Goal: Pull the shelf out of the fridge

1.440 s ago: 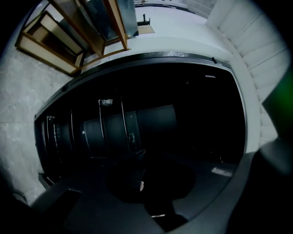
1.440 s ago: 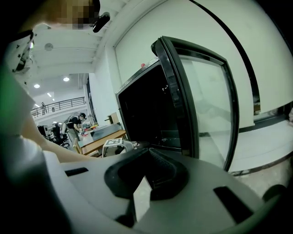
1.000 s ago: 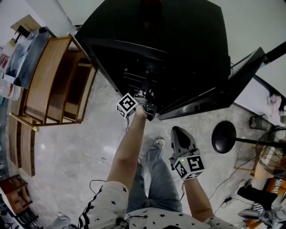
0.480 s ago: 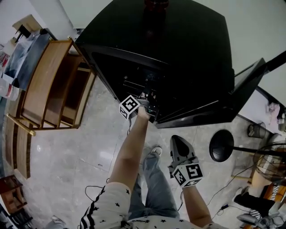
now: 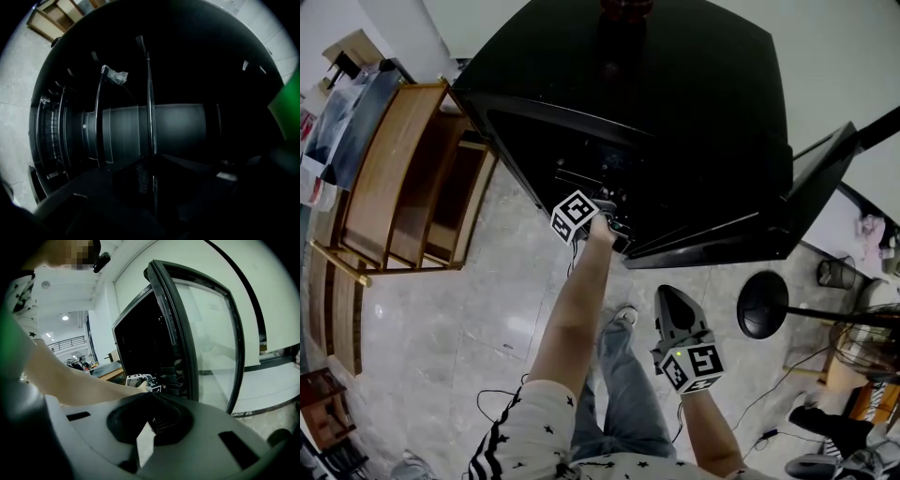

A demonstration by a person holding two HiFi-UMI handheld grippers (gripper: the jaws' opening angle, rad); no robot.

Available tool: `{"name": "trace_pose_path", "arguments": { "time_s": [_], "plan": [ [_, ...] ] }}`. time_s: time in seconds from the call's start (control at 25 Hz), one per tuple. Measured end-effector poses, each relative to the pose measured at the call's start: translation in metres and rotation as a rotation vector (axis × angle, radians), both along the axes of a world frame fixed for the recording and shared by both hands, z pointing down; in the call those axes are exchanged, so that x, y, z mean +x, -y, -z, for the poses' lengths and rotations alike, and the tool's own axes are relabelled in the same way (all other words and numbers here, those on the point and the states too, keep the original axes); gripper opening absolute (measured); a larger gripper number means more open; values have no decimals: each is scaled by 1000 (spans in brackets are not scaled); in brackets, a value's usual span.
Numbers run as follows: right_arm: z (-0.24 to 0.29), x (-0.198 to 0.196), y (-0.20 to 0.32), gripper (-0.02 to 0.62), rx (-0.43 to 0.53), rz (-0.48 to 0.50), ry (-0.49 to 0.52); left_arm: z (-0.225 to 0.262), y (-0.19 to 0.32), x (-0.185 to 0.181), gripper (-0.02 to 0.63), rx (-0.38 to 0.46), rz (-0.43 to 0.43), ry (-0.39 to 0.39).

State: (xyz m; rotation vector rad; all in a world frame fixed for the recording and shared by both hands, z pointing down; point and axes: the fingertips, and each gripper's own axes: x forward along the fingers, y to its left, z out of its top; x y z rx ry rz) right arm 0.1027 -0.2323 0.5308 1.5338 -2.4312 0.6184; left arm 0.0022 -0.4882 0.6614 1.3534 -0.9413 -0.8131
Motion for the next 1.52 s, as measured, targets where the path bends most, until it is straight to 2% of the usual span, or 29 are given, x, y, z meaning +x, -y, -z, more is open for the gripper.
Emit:
{"name": "trace_pose_path", "arguments": {
  "time_s": [0.36,1.52],
  "plan": [
    [2,-6,0,-6,5,-2,0,1,-7,-2,26,20,-12,-14],
    [11,-27,-19,-6,31,-27,11,5,-78,-22,21,43,1,-68]
  ]
}}
